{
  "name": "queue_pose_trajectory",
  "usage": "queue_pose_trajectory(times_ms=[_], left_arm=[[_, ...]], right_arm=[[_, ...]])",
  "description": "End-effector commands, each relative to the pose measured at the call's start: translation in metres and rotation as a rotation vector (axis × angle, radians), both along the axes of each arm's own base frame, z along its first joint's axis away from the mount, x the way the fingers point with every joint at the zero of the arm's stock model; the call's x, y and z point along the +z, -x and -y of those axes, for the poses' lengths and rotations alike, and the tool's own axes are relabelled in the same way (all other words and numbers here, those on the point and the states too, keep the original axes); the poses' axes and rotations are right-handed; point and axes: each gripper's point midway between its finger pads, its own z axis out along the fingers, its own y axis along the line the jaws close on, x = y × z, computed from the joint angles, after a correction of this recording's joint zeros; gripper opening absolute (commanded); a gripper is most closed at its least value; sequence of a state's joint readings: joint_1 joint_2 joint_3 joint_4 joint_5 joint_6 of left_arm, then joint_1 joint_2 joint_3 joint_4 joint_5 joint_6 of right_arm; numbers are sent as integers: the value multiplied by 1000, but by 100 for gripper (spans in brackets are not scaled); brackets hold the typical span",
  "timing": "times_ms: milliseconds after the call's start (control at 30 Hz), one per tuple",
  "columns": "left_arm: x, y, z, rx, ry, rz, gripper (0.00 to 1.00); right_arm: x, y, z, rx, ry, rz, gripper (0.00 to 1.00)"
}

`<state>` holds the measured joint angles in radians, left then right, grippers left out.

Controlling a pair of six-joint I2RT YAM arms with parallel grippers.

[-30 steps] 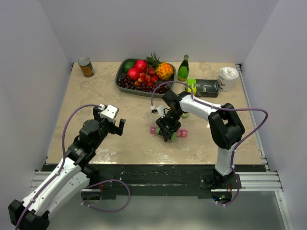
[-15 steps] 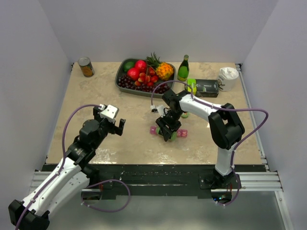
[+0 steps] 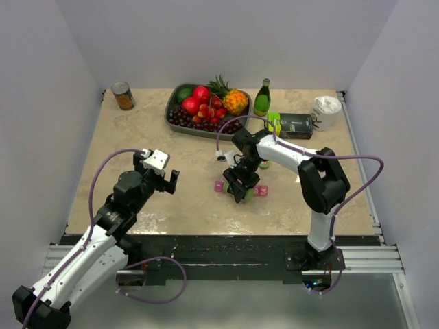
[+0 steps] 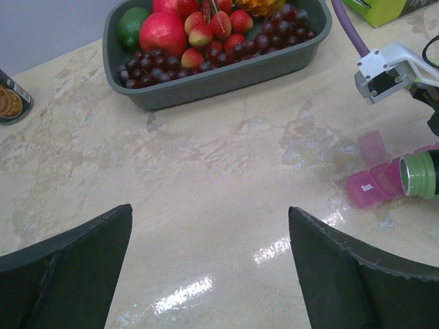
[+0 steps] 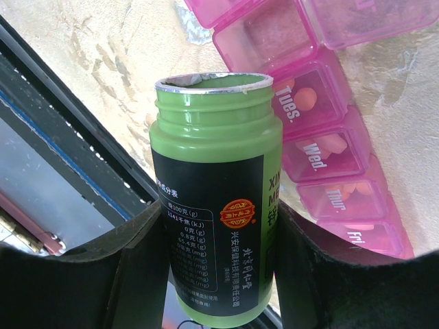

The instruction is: Sort the pills into containers

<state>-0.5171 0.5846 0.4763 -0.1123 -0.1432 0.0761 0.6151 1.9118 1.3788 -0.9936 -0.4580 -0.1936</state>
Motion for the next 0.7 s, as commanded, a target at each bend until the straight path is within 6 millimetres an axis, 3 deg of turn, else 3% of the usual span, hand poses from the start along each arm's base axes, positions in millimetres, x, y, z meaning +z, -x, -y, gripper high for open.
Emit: queue_pose_trajectory(times_ms=[0,667], left_arm=[[11,-4,0,-2,3,49,99],[12,-5,-1,3,5,48,99]], right_arm=[[12,-3,-5,-14,-5,10,0],[6,-3,-5,-36,22,-25,0]])
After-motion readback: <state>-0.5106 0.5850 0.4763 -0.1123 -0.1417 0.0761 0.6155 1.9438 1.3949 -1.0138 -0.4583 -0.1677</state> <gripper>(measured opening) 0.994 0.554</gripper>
